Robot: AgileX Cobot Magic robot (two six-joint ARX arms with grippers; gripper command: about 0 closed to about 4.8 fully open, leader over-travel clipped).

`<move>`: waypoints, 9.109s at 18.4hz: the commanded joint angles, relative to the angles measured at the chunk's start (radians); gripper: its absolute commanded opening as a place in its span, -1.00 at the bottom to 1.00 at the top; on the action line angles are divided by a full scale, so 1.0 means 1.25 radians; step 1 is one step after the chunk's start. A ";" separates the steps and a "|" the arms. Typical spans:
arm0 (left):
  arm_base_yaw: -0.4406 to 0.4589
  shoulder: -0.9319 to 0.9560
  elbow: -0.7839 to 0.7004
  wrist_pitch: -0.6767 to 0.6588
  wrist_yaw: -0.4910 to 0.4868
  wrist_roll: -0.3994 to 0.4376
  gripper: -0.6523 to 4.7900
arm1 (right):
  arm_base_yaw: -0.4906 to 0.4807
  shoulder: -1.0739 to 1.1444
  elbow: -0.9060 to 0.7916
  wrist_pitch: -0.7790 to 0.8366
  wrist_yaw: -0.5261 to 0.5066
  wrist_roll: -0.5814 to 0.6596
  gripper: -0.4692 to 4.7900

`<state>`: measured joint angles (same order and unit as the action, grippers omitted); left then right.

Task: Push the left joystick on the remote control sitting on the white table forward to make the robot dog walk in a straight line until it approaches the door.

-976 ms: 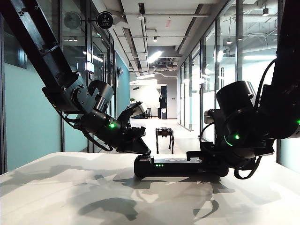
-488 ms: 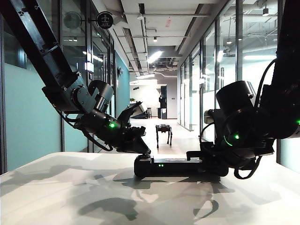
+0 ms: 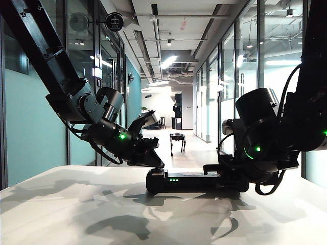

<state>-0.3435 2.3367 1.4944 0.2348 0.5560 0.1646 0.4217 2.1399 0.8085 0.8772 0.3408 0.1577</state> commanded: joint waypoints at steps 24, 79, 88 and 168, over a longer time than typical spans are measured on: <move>0.002 -0.263 0.004 -0.365 0.050 0.072 -0.78 | 0.001 -0.005 0.003 0.024 0.003 -0.004 -0.29; 0.002 -1.010 -0.562 -0.284 -0.432 -0.096 -0.78 | 0.003 -0.416 -0.143 -0.211 -0.006 -0.046 -0.84; 0.002 -1.204 -0.838 -0.118 -0.557 -0.139 -0.78 | 0.003 -0.502 -0.152 -0.254 -0.024 -0.046 -0.84; 0.002 -1.282 -1.064 0.041 -0.568 -0.164 -0.78 | -0.305 -1.713 -0.648 -0.717 -0.292 -0.088 -0.84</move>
<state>-0.3416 0.7345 0.1627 0.2729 -0.1574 -0.0391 0.0475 0.0025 0.0074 -0.0345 0.0063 0.0505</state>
